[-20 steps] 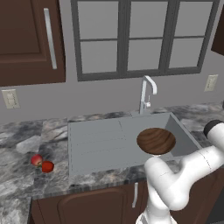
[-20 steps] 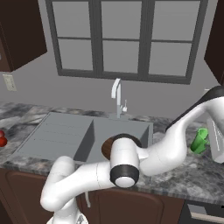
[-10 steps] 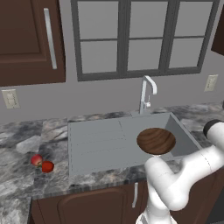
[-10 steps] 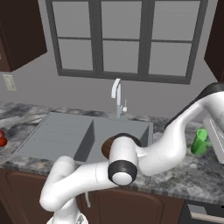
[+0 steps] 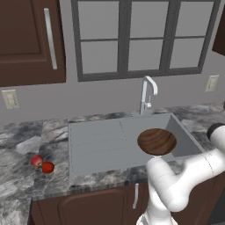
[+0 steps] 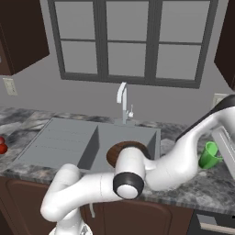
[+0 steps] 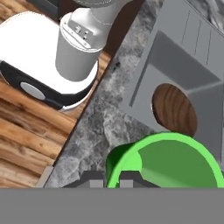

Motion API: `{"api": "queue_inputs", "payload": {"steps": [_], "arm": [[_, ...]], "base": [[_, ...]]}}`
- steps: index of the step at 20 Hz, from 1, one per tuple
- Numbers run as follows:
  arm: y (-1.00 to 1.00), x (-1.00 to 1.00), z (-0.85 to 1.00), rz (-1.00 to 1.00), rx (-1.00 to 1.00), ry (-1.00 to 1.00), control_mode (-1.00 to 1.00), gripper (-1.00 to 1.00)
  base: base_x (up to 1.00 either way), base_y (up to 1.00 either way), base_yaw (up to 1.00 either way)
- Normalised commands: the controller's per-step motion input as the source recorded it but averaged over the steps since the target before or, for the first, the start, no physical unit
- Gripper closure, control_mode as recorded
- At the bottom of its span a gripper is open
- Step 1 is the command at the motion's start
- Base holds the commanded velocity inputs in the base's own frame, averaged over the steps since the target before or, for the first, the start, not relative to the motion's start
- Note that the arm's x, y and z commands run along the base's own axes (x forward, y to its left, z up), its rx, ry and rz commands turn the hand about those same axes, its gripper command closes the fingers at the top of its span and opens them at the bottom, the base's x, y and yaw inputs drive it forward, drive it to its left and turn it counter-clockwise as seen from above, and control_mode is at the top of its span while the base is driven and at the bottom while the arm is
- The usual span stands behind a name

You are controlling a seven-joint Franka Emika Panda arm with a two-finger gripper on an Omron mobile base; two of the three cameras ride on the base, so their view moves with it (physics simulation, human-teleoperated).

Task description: Remove the bell pepper and apple from the sink. Then move the bowl and cup from the counter to the sink for washing.

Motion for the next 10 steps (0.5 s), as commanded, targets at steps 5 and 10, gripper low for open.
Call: {"api": "queue_inputs", "payload": {"steps": [5, 10], "arm": [[0.52, -0.32, -0.49, 0.02, -0.24, -0.13, -1.0, 1.0], [0.58, -0.29, -0.45, 0.02, -0.23, -0.13, -1.0, 1.0]], "base": [[0.0, 0.0, 0.0], [0.0, 0.0, 0.0]]}}
